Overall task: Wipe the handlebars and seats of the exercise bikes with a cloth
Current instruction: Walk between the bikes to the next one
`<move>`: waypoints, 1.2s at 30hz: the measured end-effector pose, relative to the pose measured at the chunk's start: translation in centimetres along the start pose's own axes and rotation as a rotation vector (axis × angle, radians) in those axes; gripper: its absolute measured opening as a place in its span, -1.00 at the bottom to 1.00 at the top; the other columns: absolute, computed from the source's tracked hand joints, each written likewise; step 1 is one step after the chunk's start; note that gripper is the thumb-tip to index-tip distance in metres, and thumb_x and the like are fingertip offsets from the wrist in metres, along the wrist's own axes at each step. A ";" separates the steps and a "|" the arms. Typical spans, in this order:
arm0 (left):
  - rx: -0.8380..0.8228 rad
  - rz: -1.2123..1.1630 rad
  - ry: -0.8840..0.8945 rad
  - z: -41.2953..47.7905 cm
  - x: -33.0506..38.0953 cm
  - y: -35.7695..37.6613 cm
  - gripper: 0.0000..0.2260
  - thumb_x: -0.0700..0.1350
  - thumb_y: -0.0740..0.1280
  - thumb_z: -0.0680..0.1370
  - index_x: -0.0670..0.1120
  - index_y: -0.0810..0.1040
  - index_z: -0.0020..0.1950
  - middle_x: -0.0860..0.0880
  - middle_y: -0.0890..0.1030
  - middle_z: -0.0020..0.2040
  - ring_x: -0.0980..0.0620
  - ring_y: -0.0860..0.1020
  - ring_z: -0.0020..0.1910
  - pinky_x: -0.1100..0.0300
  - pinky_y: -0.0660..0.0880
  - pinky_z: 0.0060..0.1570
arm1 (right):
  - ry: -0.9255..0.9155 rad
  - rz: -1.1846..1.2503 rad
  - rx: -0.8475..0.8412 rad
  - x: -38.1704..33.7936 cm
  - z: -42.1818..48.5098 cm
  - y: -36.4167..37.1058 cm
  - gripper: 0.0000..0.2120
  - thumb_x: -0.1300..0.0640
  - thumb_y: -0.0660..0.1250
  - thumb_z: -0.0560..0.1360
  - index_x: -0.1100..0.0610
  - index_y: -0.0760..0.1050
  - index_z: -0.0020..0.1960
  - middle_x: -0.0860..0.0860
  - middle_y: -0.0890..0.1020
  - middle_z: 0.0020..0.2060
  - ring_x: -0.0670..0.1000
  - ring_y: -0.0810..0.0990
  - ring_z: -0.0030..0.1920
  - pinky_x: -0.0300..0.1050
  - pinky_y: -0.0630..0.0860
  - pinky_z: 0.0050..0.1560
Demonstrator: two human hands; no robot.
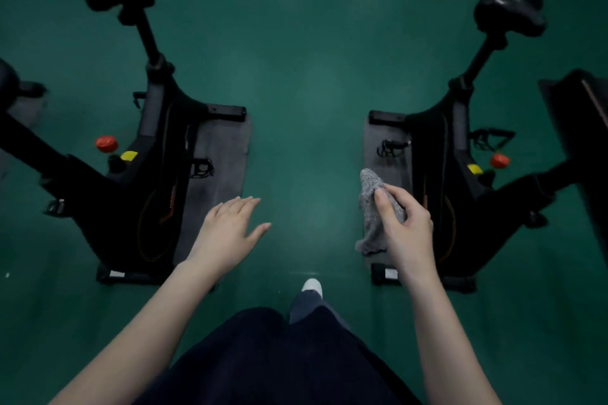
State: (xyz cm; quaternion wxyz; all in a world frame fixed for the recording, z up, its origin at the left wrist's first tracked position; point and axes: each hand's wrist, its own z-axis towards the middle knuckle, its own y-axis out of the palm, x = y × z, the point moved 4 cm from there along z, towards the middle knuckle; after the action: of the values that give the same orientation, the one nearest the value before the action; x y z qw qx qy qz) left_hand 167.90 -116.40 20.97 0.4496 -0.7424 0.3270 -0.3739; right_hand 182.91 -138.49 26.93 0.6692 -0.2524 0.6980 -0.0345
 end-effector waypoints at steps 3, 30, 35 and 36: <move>0.046 -0.041 -0.065 1.3 1.3 -0.5 -0.46 0.20 0.11 0.60 -0.03 0.20 0.51 0.00 0.28 0.50 0.04 0.17 0.50 0.08 0.09 0.47 | -0.028 0.004 -0.052 -0.4 3.7 -0.5 -0.89 0.09 0.33 0.55 0.02 0.61 0.03 -0.21 0.64 -0.09 -0.25 0.59 -0.01 -0.35 0.44 0.08; 0.219 -0.222 -0.507 18.9 -10.1 -9.9 -0.46 0.21 0.09 0.60 0.00 0.18 0.52 0.06 0.23 0.51 0.08 0.12 0.51 0.12 0.03 0.48 | -0.232 -0.029 -0.561 -12.3 28.0 21.8 -0.88 0.08 0.35 0.54 -0.15 0.58 -0.09 -0.27 0.66 -0.12 -0.36 0.58 -0.07 -0.53 0.41 -0.08; 0.248 -0.271 -0.625 19.1 -12.7 -10.9 -0.45 0.23 0.08 0.59 0.02 0.18 0.52 0.08 0.25 0.51 0.09 0.11 0.52 0.09 0.02 0.50 | -0.283 -0.028 -0.715 -15.0 29.5 27.1 -0.89 0.09 0.35 0.54 -0.11 0.60 -0.08 -0.25 0.67 -0.12 -0.34 0.58 -0.07 -0.53 0.40 -0.10; 0.253 -0.283 -0.656 19.0 -13.2 -10.9 -0.45 0.24 0.07 0.59 0.03 0.18 0.52 0.08 0.24 0.51 0.09 0.11 0.52 0.09 0.02 0.50 | -0.301 -0.029 -0.746 -15.6 29.8 28.2 -0.88 0.09 0.35 0.53 -0.12 0.60 -0.09 -0.26 0.67 -0.13 -0.33 0.59 -0.07 -0.52 0.41 -0.10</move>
State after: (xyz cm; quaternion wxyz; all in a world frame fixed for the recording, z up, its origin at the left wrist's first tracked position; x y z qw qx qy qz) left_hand 178.97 -93.40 21.46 0.5623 -0.7992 0.0112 -0.2121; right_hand 202.24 -99.06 27.34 0.6259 -0.4901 0.5533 0.2490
